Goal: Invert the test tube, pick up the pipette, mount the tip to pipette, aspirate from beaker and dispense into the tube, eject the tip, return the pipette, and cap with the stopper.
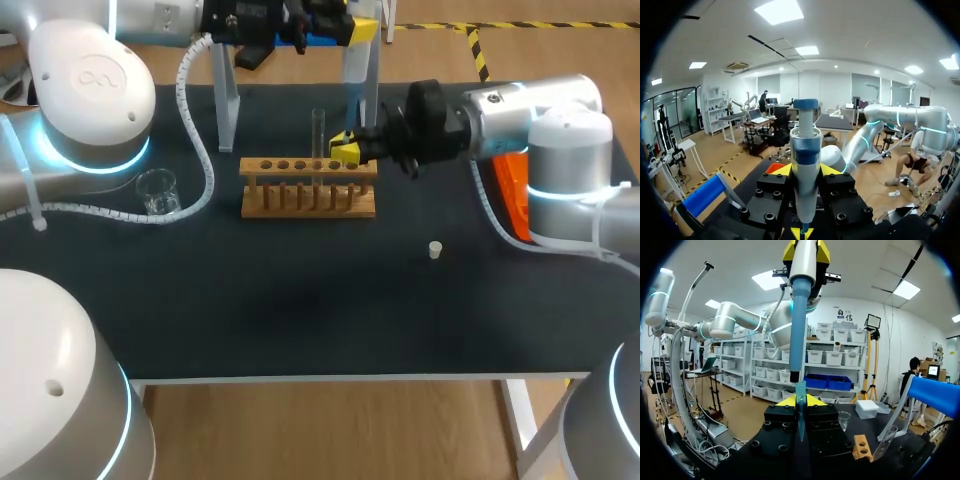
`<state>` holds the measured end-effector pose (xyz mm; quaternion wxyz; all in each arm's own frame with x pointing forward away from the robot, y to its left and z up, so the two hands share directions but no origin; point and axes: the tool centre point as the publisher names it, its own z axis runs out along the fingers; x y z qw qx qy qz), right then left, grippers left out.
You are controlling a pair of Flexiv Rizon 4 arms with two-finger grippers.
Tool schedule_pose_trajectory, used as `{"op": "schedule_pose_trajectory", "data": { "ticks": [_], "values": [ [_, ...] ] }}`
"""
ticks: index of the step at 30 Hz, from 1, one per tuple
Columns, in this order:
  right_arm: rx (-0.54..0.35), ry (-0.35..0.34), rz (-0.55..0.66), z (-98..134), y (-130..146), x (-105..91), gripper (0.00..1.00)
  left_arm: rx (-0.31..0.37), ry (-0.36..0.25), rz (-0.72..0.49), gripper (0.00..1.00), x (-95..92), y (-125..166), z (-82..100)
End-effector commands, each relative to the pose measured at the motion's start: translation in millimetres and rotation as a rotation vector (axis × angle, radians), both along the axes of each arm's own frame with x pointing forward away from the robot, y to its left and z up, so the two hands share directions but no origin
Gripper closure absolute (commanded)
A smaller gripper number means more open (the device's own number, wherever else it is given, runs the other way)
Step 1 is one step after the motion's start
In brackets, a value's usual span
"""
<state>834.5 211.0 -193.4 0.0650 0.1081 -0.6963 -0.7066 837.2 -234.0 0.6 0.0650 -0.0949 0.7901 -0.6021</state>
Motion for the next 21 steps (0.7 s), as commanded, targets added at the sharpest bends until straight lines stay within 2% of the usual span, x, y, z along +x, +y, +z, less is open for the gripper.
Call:
{"op": "schedule_pose_trajectory", "data": {
  "ticks": [1,7,21],
  "values": [
    [-0.011,0.005,0.006,-3.1,0.2,0.0,1.0,0.001,0.0,-0.003,1.0,-0.1,1.5,-3.7],
    [-0.014,0.017,0.006,-8.0,0.5,-1.1,1.0,0.001,0.0,-0.003,1.0,-0.1,1.5,-3.7],
    [0.028,0.017,-0.011,2.6,-1.0,1.6,1.0,0.001,0.0,-0.003,1.0,-0.1,1.5,-3.7]
  ]
}}
